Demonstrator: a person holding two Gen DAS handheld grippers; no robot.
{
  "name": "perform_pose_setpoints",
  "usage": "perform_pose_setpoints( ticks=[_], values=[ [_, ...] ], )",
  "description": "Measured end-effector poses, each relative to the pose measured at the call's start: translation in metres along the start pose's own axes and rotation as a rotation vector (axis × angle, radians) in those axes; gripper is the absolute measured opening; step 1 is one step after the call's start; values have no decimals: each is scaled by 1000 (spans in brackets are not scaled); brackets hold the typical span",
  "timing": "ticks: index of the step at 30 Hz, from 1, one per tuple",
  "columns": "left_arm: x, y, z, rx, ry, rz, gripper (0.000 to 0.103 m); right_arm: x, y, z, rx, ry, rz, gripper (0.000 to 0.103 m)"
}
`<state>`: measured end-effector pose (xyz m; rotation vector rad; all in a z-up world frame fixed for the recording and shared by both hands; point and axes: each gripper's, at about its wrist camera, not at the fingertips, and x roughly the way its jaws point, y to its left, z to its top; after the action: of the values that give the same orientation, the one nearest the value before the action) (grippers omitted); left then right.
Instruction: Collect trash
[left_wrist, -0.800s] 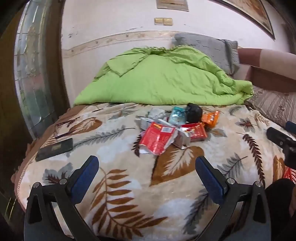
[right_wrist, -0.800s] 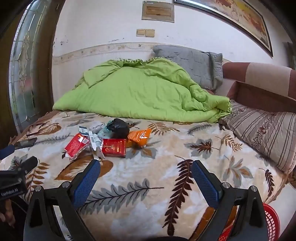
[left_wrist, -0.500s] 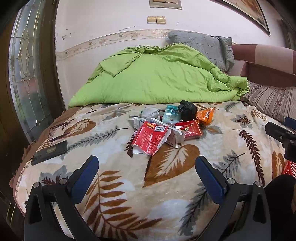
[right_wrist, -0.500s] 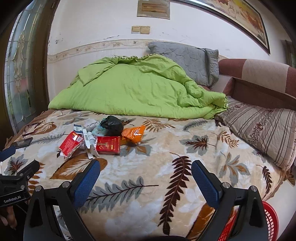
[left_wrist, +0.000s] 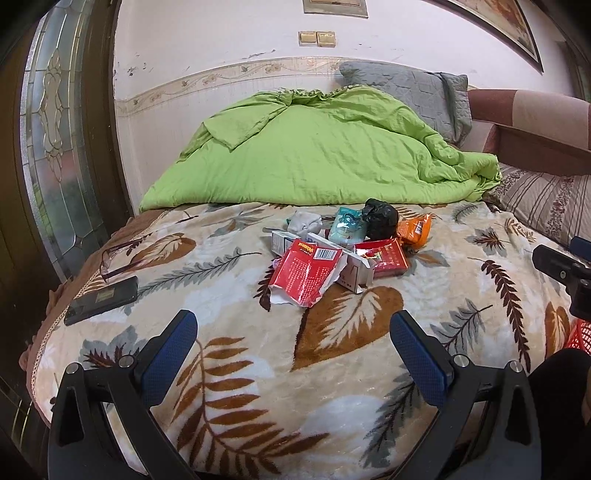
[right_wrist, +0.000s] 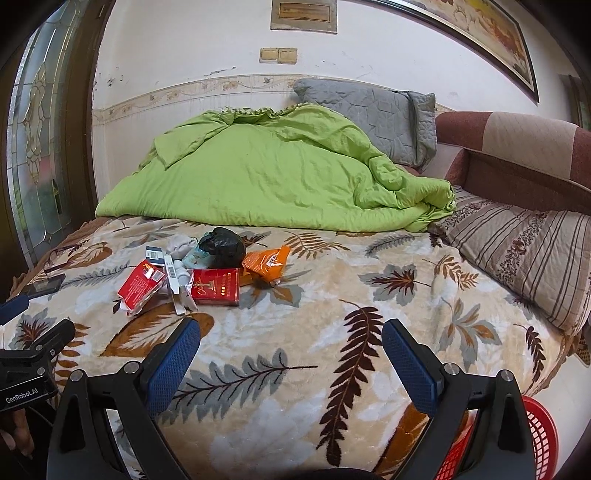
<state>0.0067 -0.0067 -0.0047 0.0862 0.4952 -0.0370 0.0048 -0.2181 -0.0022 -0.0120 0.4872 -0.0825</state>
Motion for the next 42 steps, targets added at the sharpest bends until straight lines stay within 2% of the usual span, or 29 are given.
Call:
perform_pose_setpoints(
  ticks=[30,35,39,42],
  values=[
    [0,0,-2,-13,6,-7,103,1,-3,-1,3,6,4,100],
    [15,10,-6,-70,80,-83,102,5,-3,-5,15,32,19,100],
    [41,14,-6,-168,209,-178,76,19,-8,-1,49,94,50,100],
    [66,8,-4,-150,301,-175,75,30,-16,2,108,135,76,100]
  ],
)
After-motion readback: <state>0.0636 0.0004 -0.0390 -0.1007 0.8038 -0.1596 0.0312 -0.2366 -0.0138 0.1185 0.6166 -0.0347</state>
